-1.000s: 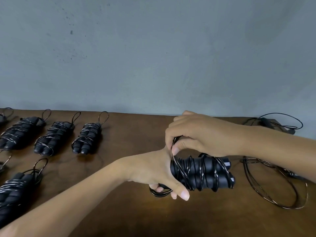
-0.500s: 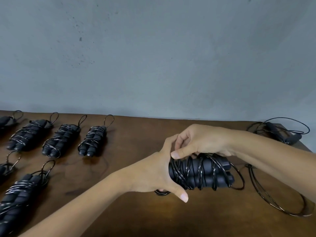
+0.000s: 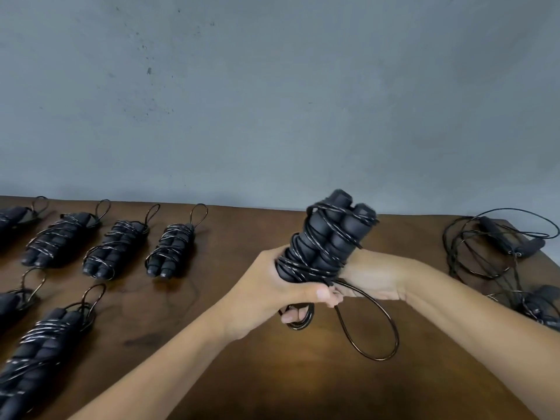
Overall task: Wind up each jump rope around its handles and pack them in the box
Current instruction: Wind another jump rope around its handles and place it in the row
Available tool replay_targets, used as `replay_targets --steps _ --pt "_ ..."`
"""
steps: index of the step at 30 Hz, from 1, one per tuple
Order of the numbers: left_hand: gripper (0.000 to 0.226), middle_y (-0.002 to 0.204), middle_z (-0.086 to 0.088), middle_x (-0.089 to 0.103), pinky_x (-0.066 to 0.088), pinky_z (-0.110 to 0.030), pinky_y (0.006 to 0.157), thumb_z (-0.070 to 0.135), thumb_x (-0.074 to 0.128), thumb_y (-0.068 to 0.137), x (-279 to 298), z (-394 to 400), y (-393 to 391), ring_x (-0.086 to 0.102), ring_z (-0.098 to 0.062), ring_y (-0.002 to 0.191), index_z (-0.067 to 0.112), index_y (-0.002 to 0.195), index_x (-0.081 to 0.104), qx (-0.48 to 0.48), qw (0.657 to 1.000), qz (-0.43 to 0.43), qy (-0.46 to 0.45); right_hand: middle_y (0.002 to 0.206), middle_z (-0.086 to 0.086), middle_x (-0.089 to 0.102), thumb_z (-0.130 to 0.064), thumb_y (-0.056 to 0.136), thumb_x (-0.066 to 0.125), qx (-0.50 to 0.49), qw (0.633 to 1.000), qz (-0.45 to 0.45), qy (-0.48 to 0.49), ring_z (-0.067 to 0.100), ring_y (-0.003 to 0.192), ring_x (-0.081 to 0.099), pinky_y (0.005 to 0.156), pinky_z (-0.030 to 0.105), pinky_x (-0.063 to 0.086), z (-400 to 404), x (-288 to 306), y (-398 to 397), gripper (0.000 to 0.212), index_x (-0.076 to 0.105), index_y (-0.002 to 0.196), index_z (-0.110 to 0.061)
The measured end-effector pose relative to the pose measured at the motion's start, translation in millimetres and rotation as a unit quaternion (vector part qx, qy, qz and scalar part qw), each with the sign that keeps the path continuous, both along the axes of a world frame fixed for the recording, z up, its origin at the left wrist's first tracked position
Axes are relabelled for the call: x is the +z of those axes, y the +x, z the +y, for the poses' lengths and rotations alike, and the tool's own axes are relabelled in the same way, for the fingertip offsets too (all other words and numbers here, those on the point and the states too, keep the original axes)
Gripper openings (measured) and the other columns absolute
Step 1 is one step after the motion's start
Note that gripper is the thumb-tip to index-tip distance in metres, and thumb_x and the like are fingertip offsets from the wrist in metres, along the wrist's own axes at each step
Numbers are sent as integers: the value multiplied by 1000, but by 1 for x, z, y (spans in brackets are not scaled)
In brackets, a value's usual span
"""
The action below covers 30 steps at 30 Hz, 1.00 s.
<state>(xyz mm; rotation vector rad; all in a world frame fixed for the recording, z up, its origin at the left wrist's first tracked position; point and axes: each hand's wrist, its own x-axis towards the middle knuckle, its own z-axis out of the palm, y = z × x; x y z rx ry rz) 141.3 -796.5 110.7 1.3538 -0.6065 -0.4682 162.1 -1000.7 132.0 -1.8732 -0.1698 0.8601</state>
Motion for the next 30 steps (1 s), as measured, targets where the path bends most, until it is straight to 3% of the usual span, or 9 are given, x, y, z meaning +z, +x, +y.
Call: replay_targets --steps 4,9,11,13,16,20,24,27,30 --pt "46 98 -29 71 39 -26 48 29 76 89 -15 5 2 62 -22 61 -5 118 65 21 997 53 -60 64 -1 47 0 104 35 -40 998 -43 28 11 55 39 61 25 36 15 2 -17 34 46 74 -12" --pt "36 87 -17 69 39 -28 53 41 70 92 -26 9 2 52 -18 57 10 108 71 35 989 124 -71 65 -2 36 -7 100 37 -93 989 -101 60 9 56 29 60 33 17 26 -5 -43 24 44 78 -12" --pt "34 81 -9 64 41 -29 56 42 70 91 -27 7 -2 51 -15 56 12 106 71 39 986 148 -66 66 -5 38 -22 97 45 -89 987 -119 58 10 58 29 62 32 19 26 -7 -53 22 47 76 -13" --pt "35 84 -10 60 42 -28 57 44 70 92 -29 4 -4 50 -15 60 13 105 71 38 983 169 -58 64 -15 51 -36 104 50 -83 983 -164 20 8 57 43 62 26 34 28 -9 -63 35 59 71 -30" --pt "37 91 -11 63 46 -24 59 48 69 93 -30 1 -8 54 -14 68 13 106 70 22 980 193 -32 83 -5 70 -64 95 53 -102 969 -224 -36 20 76 62 75 40 49 31 -23 -72 33 69 95 -35" --pt "53 101 -10 68 53 -26 69 50 70 89 -32 0 -11 60 -18 80 8 121 65 -14 967 255 -16 68 -9 63 -53 96 61 -144 958 -246 -46 5 63 51 63 25 38 25 -32 -74 28 69 80 -33" --pt "65 133 -14 68 55 -44 101 47 69 90 -38 0 -14 67 -26 113 10 142 59 -56 945 321 -24 92 3 74 -50 94 61 -152 958 -241 -31 28 91 67 86 51 52 19 -36 -77 32 74 95 -21" --pt "72 136 -12 67 56 -42 98 41 77 86 -41 -6 -15 70 -23 113 19 148 47 -4 957 289 -6 90 0 74 -52 94 59 -142 960 -238 -47 28 86 66 81 52 52 14 -36 -77 33 74 93 -22" --pt "115 148 -2 49 54 -39 104 51 95 57 -41 -5 -14 62 -12 125 42 148 26 178 969 132 106 69 -9 63 -49 96 61 -131 962 -229 -72 9 63 51 65 33 39 5 -37 -76 32 72 82 -23"
